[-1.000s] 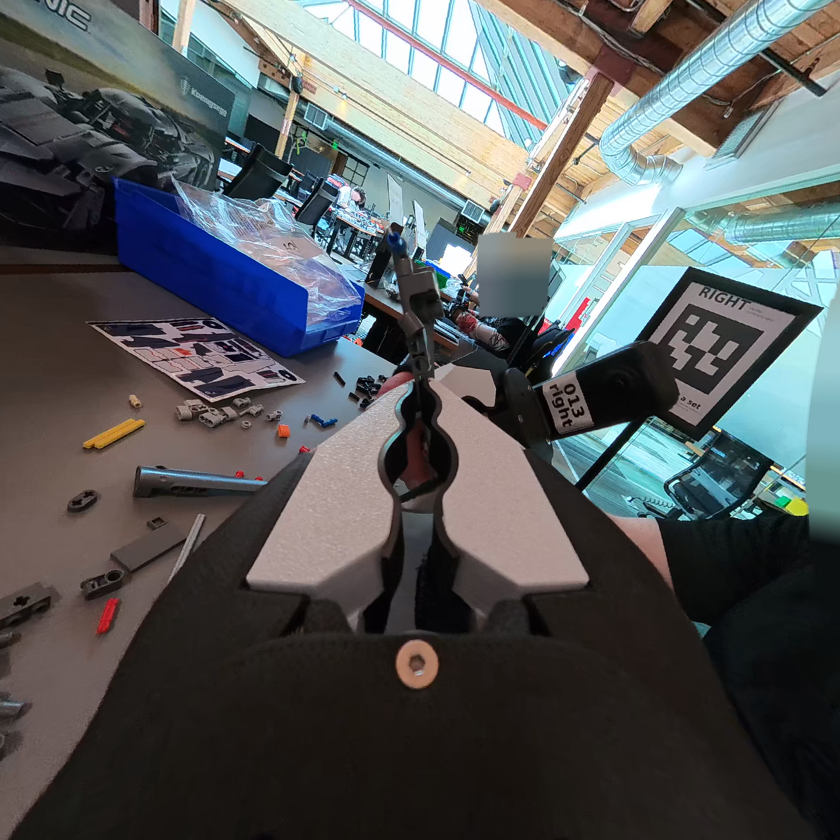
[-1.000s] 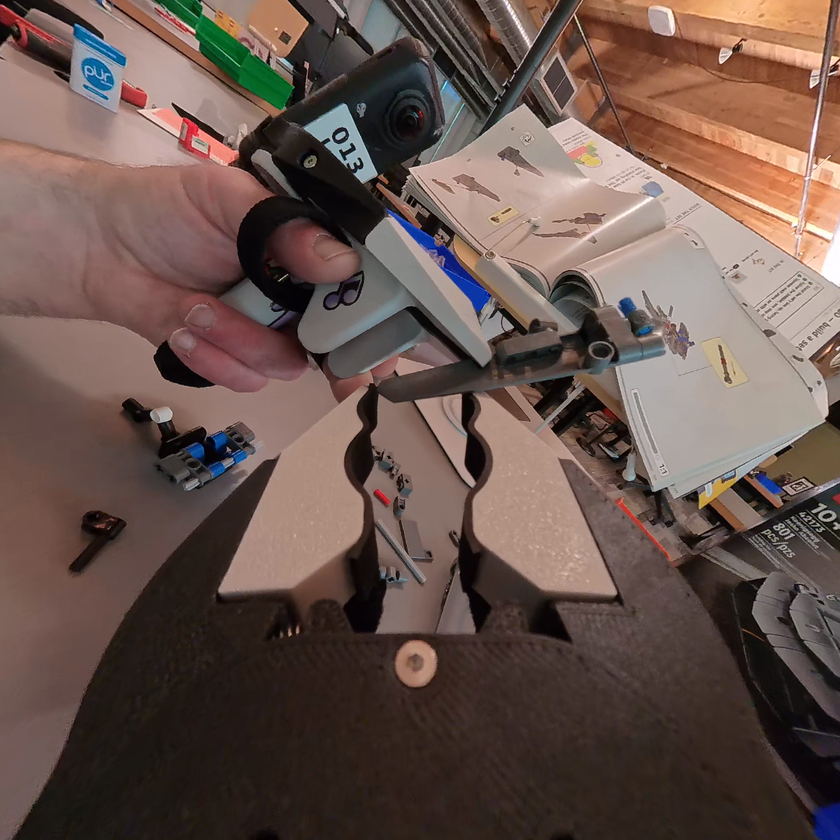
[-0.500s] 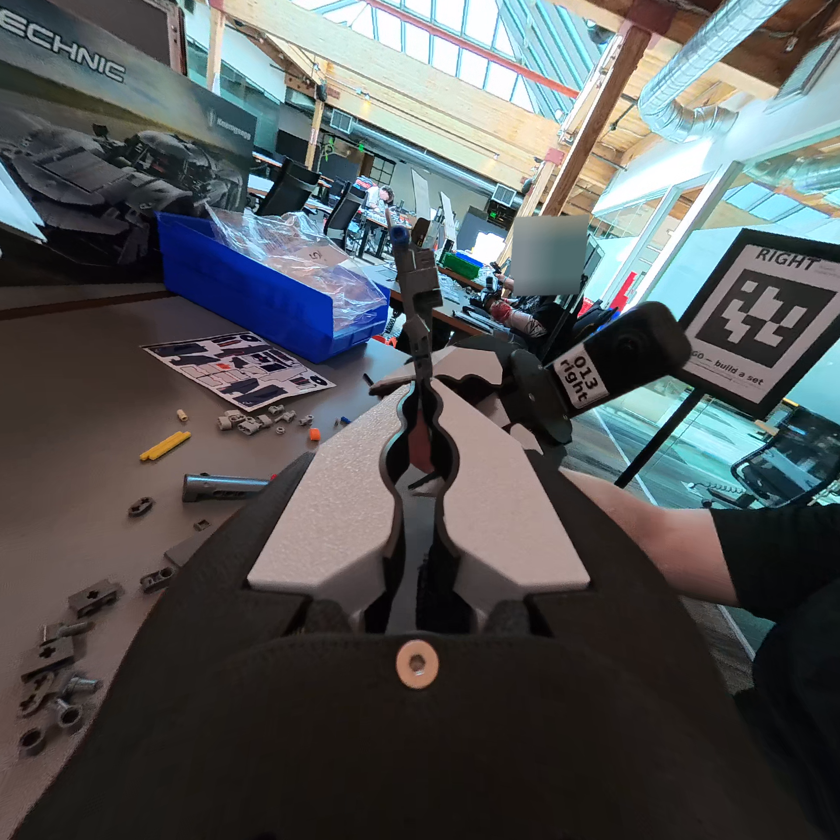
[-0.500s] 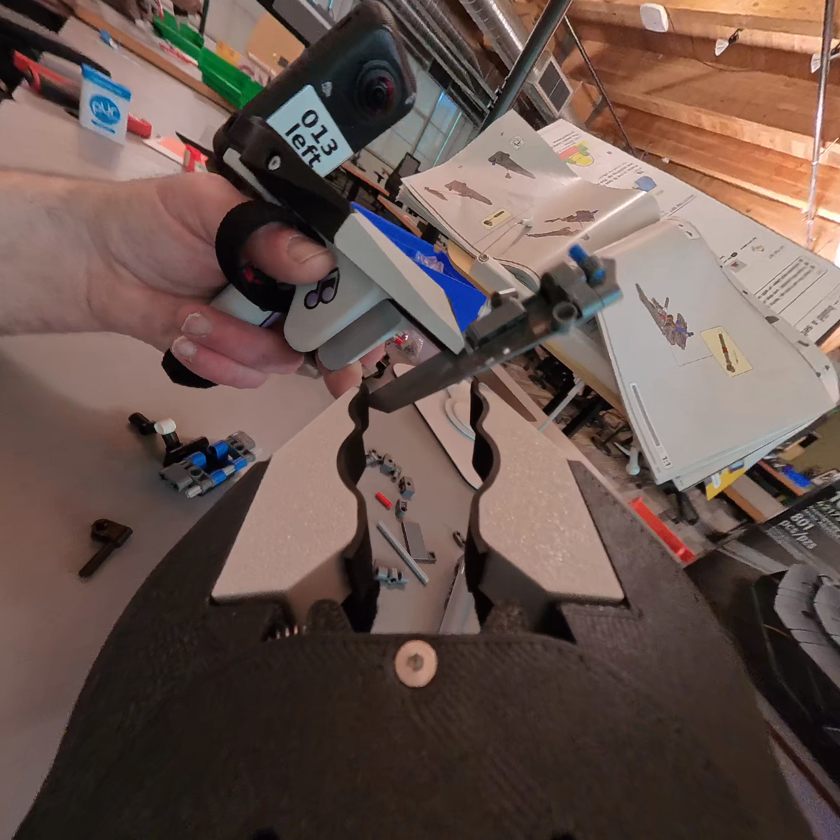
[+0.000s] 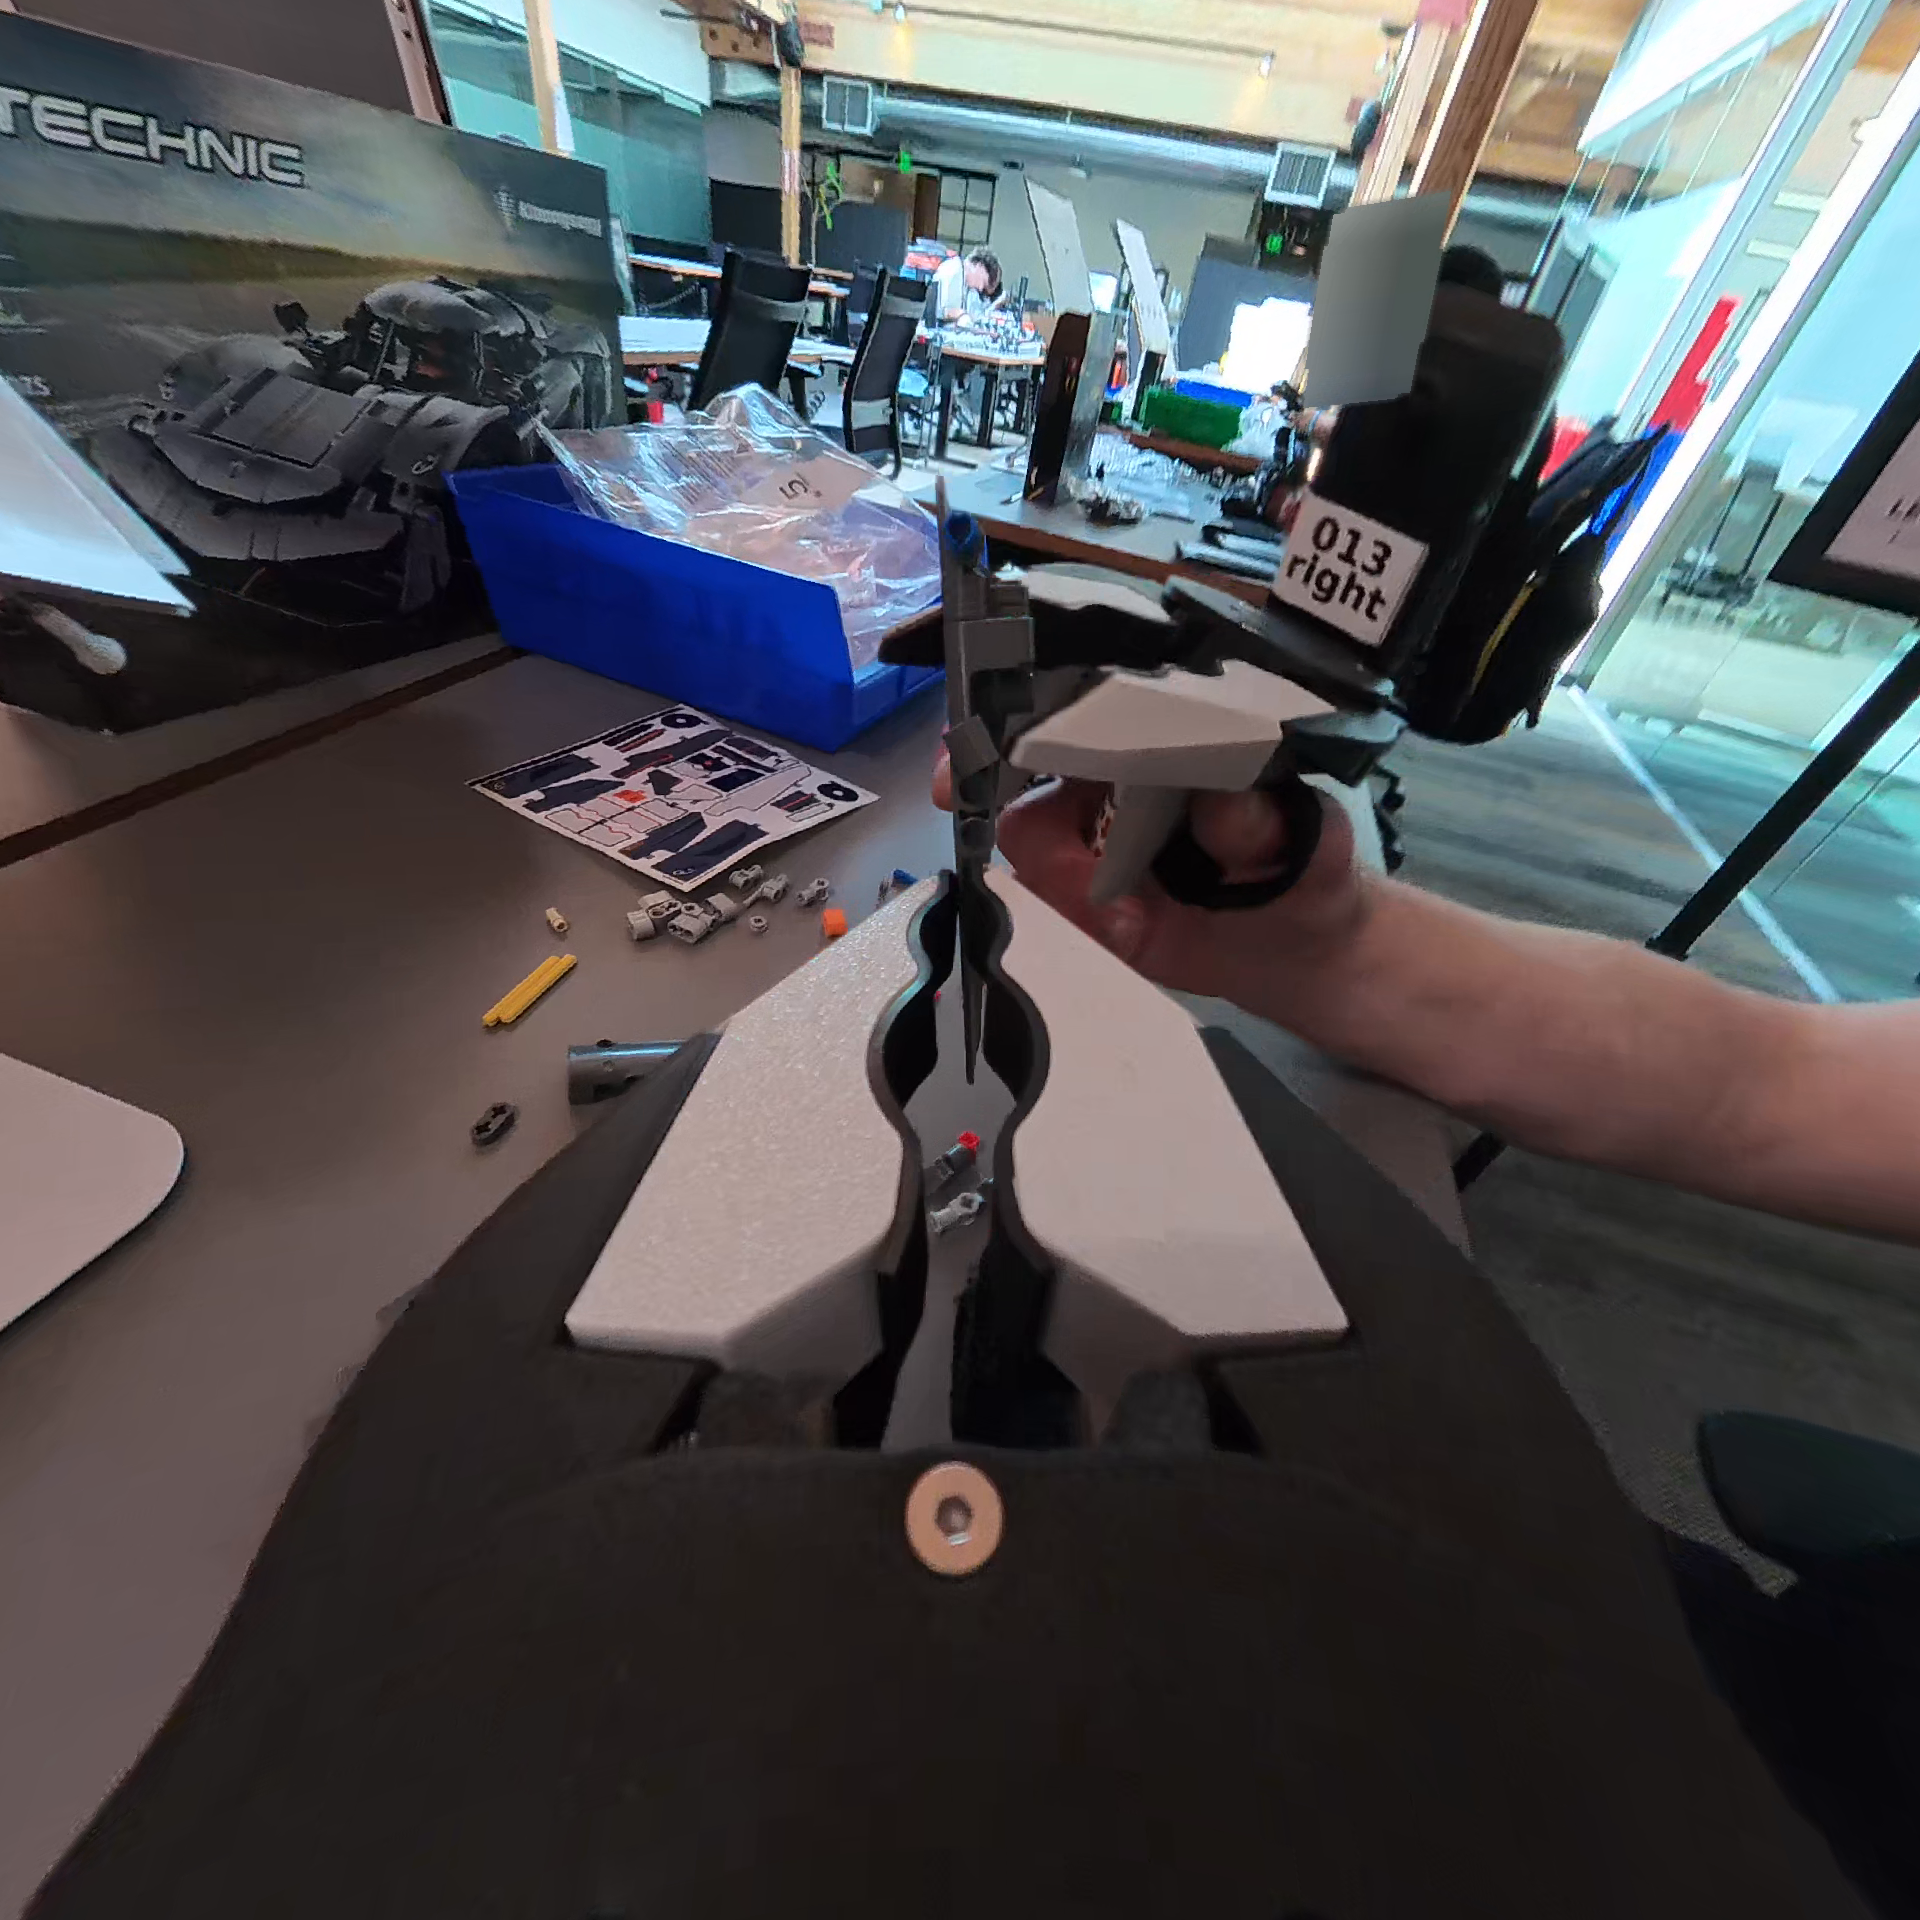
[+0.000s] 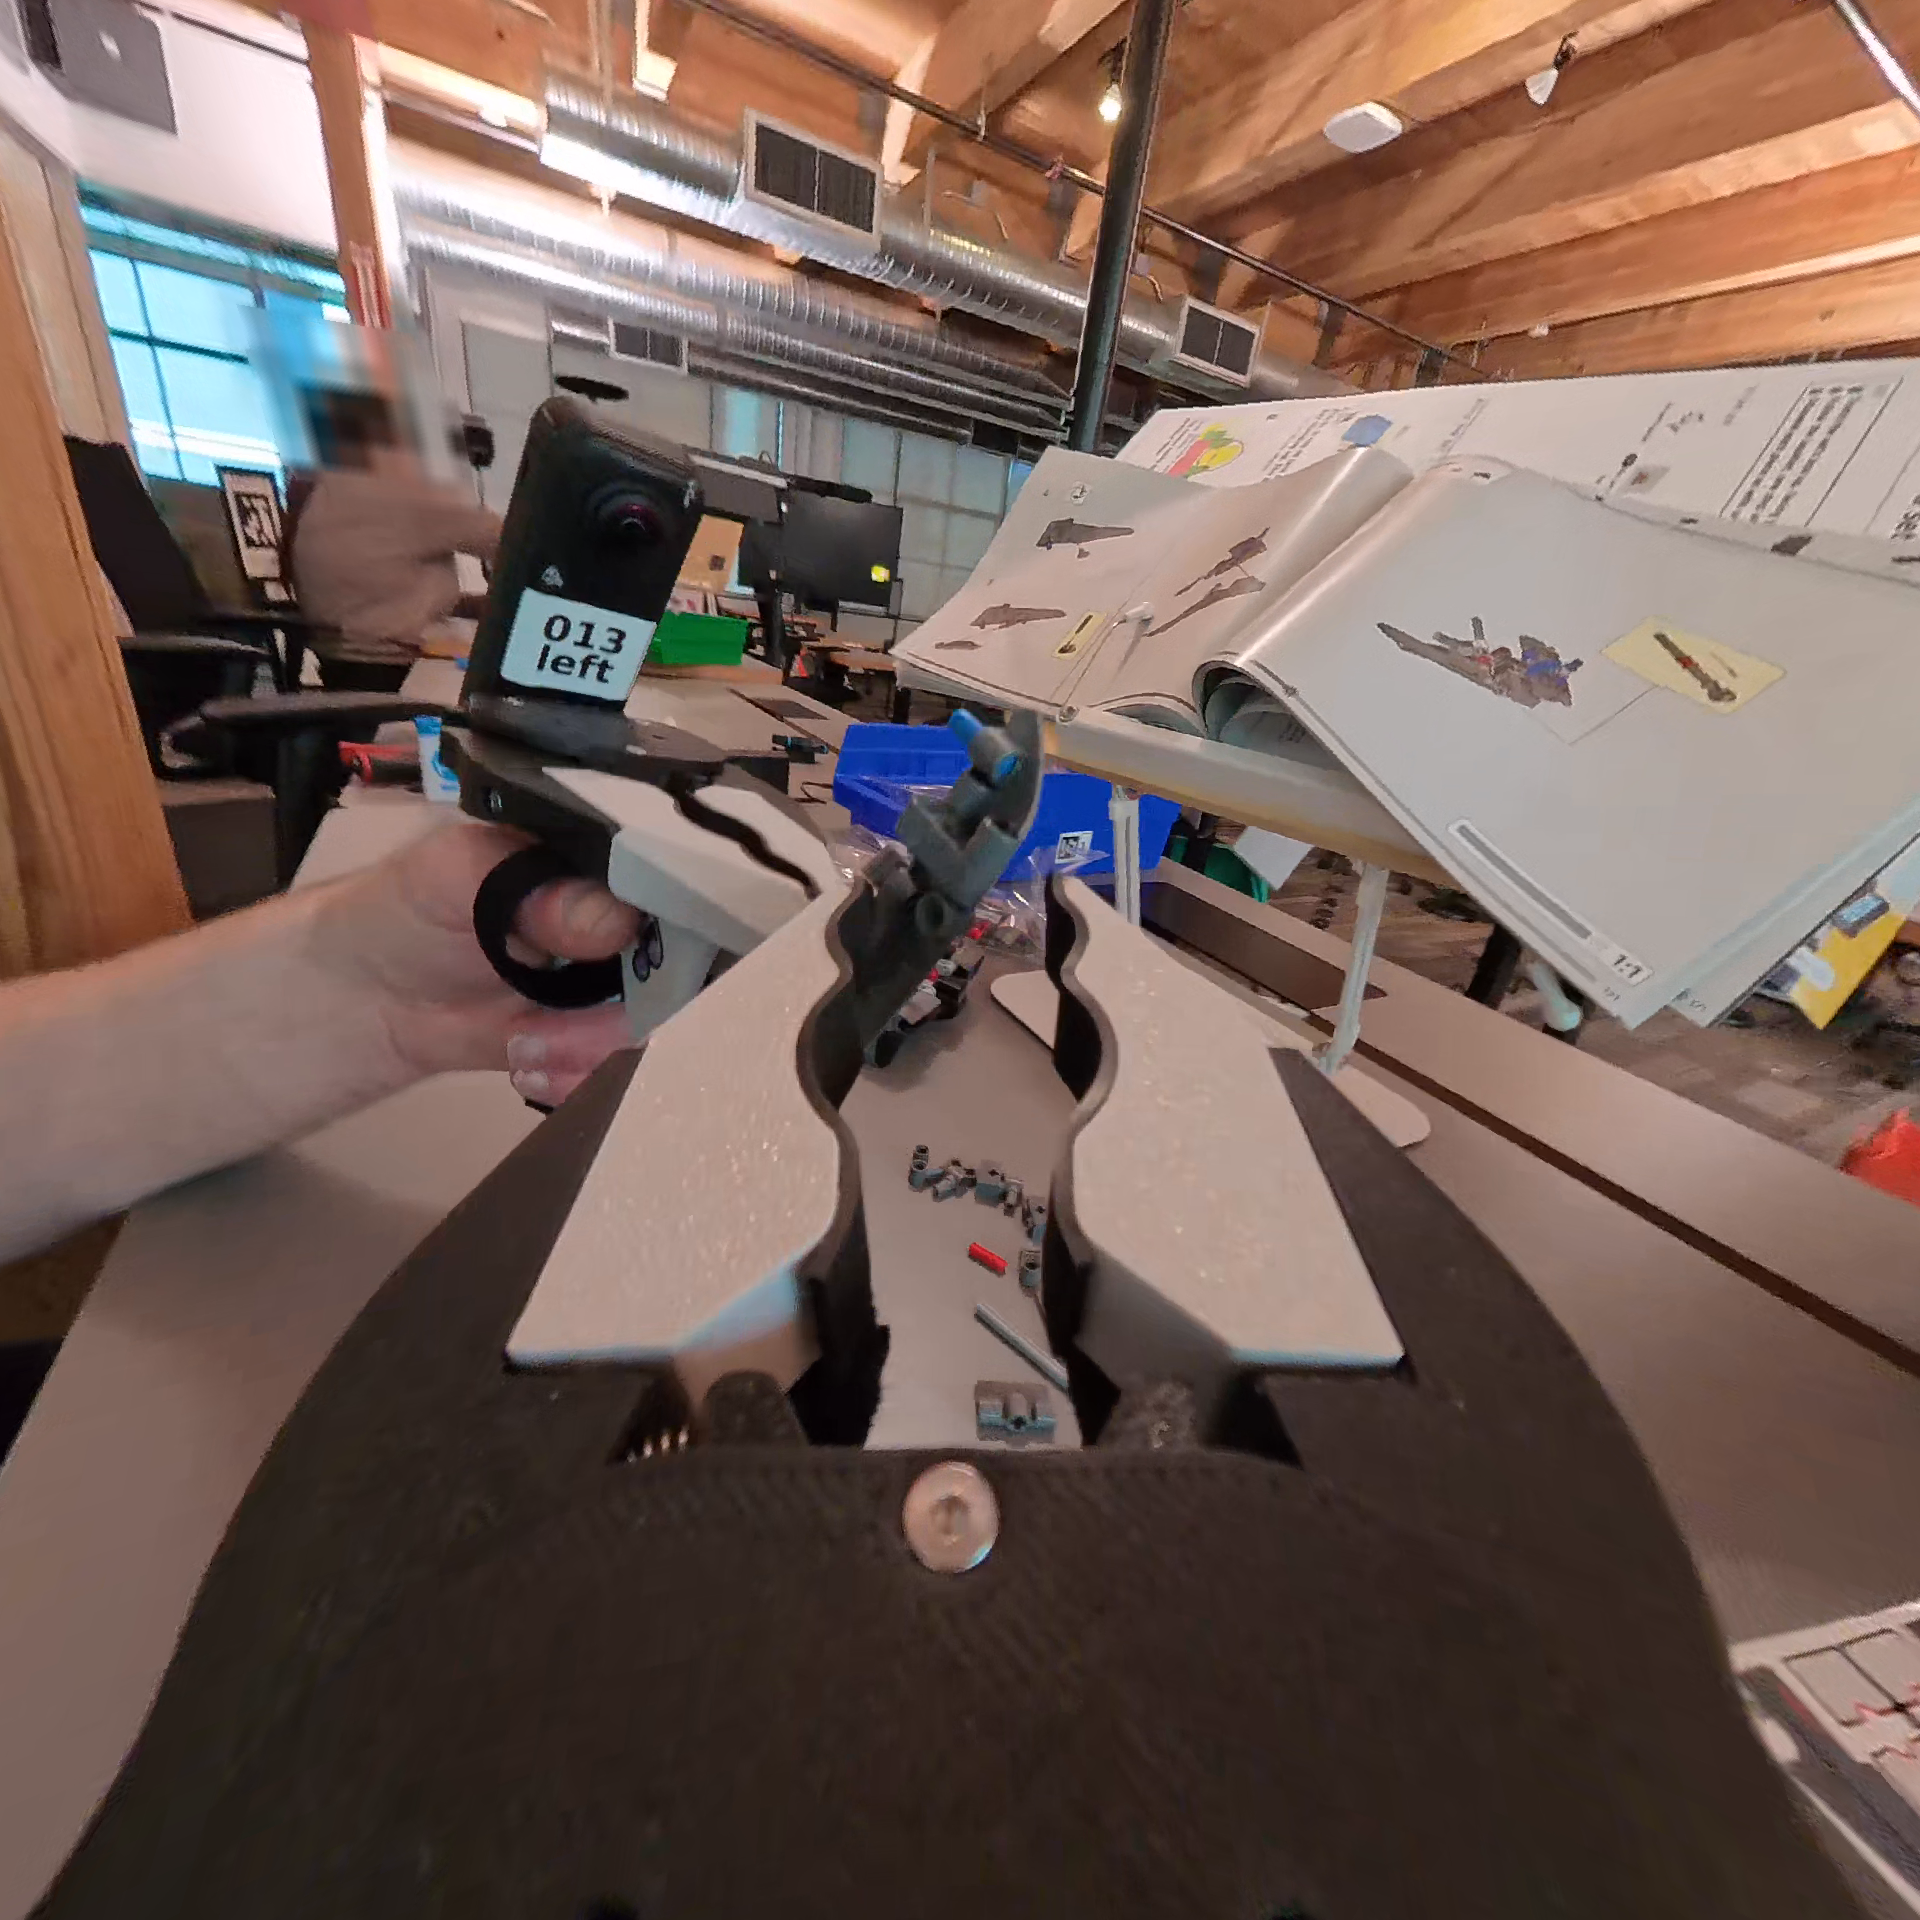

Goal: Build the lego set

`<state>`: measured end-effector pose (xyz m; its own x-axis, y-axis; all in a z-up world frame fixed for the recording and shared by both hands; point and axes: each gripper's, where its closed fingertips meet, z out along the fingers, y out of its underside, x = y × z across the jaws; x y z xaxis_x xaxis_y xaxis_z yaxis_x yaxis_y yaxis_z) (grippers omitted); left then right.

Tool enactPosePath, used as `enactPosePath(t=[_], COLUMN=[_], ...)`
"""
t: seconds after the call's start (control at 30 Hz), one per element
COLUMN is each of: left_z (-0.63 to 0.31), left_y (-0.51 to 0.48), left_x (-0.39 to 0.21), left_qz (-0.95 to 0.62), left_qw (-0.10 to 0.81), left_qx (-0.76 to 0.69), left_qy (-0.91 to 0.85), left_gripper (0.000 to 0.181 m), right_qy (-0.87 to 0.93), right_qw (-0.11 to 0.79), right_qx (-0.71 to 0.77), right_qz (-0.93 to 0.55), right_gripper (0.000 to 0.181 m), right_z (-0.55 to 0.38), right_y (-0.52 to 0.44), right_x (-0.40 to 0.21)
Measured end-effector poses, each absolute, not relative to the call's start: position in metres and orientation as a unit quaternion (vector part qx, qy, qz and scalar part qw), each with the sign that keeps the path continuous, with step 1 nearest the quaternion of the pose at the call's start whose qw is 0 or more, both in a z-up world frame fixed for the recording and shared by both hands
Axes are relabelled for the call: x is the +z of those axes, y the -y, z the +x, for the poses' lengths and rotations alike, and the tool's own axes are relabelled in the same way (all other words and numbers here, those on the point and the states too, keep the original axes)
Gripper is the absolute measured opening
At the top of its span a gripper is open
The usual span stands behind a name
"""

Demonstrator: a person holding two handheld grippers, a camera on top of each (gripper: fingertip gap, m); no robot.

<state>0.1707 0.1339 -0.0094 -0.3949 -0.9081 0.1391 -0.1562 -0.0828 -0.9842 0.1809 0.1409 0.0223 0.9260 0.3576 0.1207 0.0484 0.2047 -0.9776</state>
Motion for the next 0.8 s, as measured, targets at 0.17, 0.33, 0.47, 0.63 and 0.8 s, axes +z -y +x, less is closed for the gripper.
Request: enactPosePath(t=[0.17,0.33,0.47,0.63,0.8], left_z=[0.173,0.174,0.174,0.171,0.158], left_y=[-0.128,-0.128,-0.128,-0.130,-0.137], left_x=[-0.012,-0.013,-0.013,-0.020,-0.029], left_qz=[-0.436,-0.435,-0.434,-0.439,-0.435], left_qw=[0.327,0.332,0.339,0.344,0.373], left_qx=[-0.576,-0.572,-0.567,-0.546,-0.467], left_qy=[-0.610,-0.611,-0.612,-0.626,-0.673], left_gripper=[0.000,0.000,0.000,0.016,0.021], right_qy=[0.170,0.173,0.171,0.155,0.148], right_qw=[0.758,0.754,0.753,0.760,0.760], right_qx=[0.137,0.151,0.152,0.142,0.134], right_qz=[-0.615,-0.616,-0.616,-0.614,-0.619], right_gripper=[0.015,0.013,0.013,0.013,0.013], right_z=[0.176,0.175,0.177,0.185,0.189], right_y=[-0.137,-0.136,-0.136,-0.136,-0.138], right_x=[0.024,0.024,0.023,0.025,0.023])
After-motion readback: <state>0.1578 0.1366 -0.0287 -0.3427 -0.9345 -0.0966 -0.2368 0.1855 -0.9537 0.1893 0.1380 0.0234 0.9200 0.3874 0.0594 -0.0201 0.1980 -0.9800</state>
